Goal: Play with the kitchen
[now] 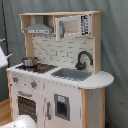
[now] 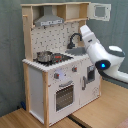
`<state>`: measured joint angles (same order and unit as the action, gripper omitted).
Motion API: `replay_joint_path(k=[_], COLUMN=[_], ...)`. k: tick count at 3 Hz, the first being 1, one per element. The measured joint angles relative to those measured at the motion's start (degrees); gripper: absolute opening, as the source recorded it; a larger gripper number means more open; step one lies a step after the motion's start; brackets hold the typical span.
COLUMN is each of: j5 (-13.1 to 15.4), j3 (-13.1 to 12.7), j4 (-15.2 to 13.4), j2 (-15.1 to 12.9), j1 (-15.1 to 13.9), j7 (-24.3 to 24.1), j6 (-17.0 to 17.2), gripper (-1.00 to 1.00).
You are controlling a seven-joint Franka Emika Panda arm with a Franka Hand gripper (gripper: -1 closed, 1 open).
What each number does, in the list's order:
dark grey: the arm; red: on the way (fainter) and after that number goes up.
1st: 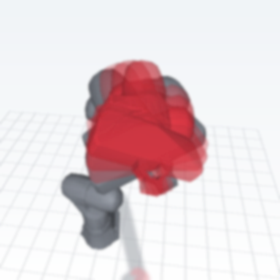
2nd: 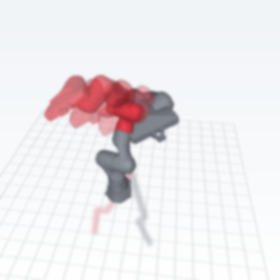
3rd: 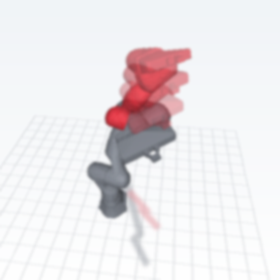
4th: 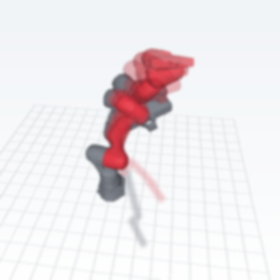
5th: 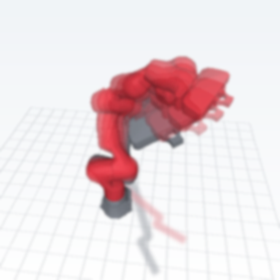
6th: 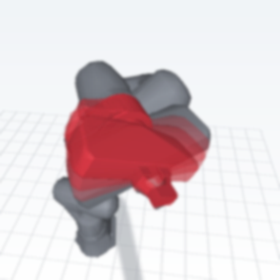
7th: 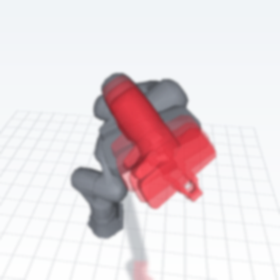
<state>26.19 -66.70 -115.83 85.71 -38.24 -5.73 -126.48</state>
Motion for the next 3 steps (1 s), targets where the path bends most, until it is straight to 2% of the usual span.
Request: replay_joint_path(k=[1, 2, 3], j5=[4.33, 7.15, 9.02], j3=[-2.78, -5.47, -8.45], j4=[-0.21, -1.39, -4.79], j2=[-0.05, -0.08, -0.1], j1=[2.43, 4.39, 6.43], j7=[1.79, 4.88, 6.85], j6=[-1.98, -5.18, -8.94], gripper=[1.0, 1.0, 1.0])
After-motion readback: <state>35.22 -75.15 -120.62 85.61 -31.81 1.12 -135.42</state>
